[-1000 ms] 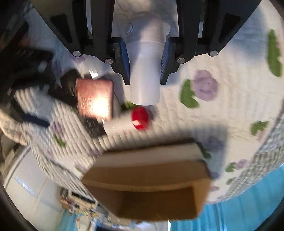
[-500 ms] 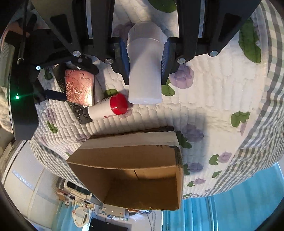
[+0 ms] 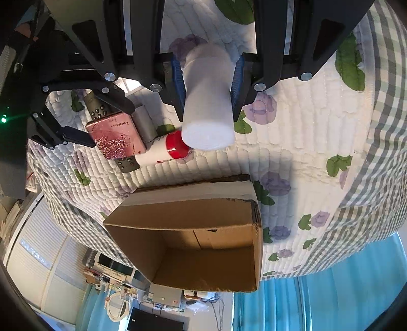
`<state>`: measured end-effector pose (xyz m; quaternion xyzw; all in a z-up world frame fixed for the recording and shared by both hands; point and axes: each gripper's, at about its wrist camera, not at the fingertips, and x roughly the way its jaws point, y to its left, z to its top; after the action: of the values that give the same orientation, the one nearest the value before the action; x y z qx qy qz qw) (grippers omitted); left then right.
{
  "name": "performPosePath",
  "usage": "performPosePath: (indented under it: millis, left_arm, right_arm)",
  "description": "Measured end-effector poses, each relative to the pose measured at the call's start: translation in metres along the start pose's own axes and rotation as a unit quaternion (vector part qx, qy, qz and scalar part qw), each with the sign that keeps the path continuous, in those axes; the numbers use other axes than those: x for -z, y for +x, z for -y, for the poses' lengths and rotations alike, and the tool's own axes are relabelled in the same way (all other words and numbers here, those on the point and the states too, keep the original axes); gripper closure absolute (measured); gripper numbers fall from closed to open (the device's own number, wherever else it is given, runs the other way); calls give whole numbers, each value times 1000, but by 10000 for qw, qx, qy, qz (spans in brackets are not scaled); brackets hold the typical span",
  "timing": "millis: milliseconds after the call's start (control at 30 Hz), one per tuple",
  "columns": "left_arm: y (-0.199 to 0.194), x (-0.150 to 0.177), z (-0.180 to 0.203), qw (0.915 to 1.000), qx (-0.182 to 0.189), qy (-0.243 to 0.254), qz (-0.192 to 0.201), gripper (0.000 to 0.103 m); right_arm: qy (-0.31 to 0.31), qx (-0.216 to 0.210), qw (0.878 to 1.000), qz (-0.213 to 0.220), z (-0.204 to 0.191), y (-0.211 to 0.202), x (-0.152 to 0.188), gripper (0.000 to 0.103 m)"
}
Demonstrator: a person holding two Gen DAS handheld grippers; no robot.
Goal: Organize rigid objects
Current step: 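Grasp the white cylindrical device with the left tool while the right tool grasps the pink card, then carry both items into the cardboard box and open both tools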
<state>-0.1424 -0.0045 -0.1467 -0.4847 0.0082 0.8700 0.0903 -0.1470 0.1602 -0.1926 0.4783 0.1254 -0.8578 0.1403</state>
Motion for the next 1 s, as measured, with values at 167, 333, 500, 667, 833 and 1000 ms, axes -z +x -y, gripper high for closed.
performPosePath:
  millis: [167,333,500,667,833,1000]
  left_arm:
    - [-5,-2,7,10000,-38,30,-11,70]
    - [-7,-4,9,10000,-65,19,-27,70]
    - [-11,-12,7,10000,-85,-20,16,70]
    - [-21,-29,7,9998,-95,14,179,70]
    - [-35,-53,7,9993,-57,33,373,70]
    - [-48,-80,10,9980,-113,133,611,70]
  right_arm:
    - [32,-38,9999,147,3,-9,-5,29]
    - [115,-102,9996,254,5,-14,-5,29]
    - [94,-62,9994,328,6,-20,-6,30]
    - [43,-94,9991,412,8,-27,-11,30]
    - [-8,-109,9987,494,10,-34,-16,31]
    - [-6,-161,9973,717,15,-51,-27,31]
